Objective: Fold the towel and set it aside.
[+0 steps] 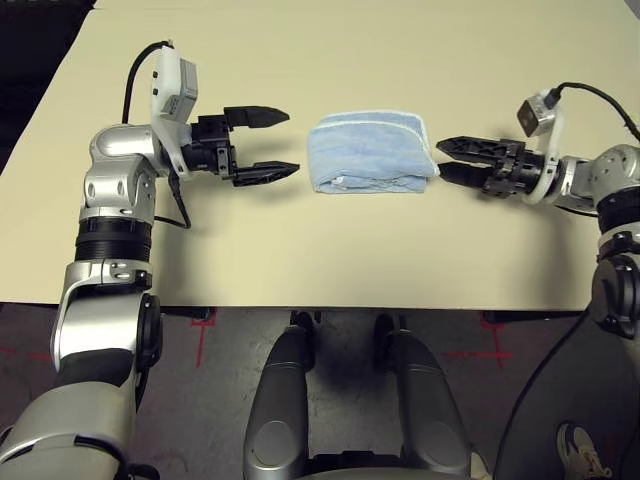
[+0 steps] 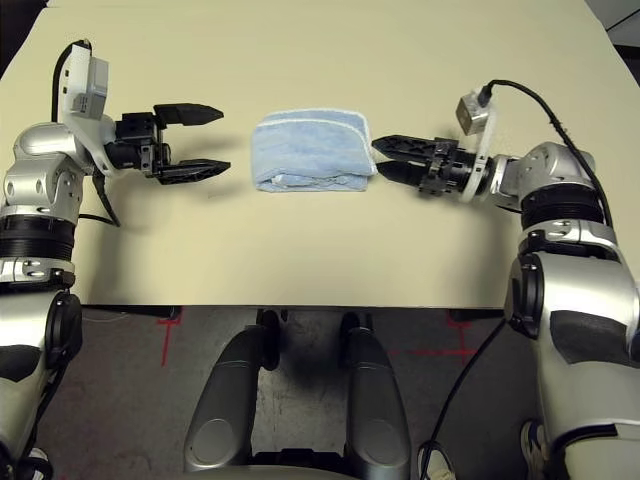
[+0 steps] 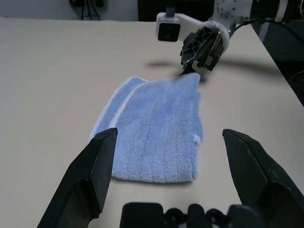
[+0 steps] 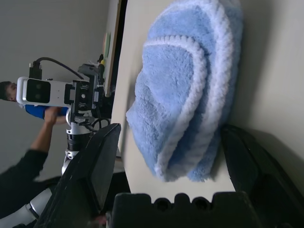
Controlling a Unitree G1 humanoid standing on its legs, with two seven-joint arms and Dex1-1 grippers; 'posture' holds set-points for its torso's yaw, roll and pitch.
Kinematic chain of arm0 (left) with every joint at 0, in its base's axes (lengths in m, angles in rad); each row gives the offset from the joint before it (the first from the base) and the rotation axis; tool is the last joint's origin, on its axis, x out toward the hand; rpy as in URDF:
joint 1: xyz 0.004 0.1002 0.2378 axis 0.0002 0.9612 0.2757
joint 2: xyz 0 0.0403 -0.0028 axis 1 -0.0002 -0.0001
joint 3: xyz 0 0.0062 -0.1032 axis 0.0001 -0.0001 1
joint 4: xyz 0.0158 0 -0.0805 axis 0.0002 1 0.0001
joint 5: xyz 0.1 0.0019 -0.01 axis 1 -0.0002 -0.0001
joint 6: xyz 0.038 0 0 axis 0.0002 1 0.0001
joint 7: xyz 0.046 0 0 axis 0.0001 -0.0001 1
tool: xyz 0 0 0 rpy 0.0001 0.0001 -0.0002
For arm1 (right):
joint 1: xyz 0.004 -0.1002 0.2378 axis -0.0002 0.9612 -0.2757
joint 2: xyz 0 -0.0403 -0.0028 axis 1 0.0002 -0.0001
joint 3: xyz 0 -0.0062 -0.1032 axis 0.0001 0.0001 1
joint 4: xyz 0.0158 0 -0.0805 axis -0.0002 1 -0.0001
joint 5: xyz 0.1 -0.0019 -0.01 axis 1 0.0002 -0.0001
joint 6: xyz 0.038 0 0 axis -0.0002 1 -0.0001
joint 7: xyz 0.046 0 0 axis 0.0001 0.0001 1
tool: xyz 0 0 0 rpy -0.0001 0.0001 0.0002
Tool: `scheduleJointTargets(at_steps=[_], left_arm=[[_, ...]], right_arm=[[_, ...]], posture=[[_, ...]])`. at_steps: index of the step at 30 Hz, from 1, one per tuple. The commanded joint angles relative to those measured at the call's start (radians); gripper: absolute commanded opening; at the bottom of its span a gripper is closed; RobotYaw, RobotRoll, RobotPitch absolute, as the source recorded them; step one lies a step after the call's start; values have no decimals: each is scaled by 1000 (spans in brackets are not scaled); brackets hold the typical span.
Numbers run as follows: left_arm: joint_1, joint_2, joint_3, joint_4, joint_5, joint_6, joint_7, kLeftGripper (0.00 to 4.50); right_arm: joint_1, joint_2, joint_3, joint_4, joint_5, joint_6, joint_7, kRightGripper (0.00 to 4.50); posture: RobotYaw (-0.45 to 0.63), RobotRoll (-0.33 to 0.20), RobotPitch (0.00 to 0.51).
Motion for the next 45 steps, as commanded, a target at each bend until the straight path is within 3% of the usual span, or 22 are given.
scheduleJointTargets(at_steps=[1, 14, 15, 18, 27, 35, 41, 45], left_arm=[[30, 6, -13, -54, -23, 28, 7, 4482], [43, 9, -24, -112, -44, 61, 31, 4482], [44, 10, -25, -115, -45, 62, 32, 4498], [47, 12, -26, -121, -47, 66, 32, 4500], [49, 12, -32, -128, -48, 72, 34, 4500], [51, 9, -39, -123, -46, 74, 37, 4500], [61, -10, -26, -114, -52, 98, 99, 4500], [69, -19, -22, -105, -51, 96, 139, 4500]], right_arm=[[20, 27, 29, 4, -8, 21, -41, 4500], [18, 94, 11, -3, 18, -13, -92, 4500], [20, 95, 11, -5, 19, -20, -95, 4331], [25, 94, 12, -8, 24, -27, -100, 3540], [36, 87, -7, -26, 54, -23, -118, 89], [3, 76, -147, 15, 110, -144, -225, 11], [-73, 62, -344, 114, 166, -503, -423, 11], [-113, 44, -412, 177, 178, -696, -502, 11]], posture=[[130, 0, 349], [143, 0, 347], [143, 0, 347], [141, 0, 343], [132, 0, 334], [116, 0, 326], [88, 0, 326], [83, 0, 326]])
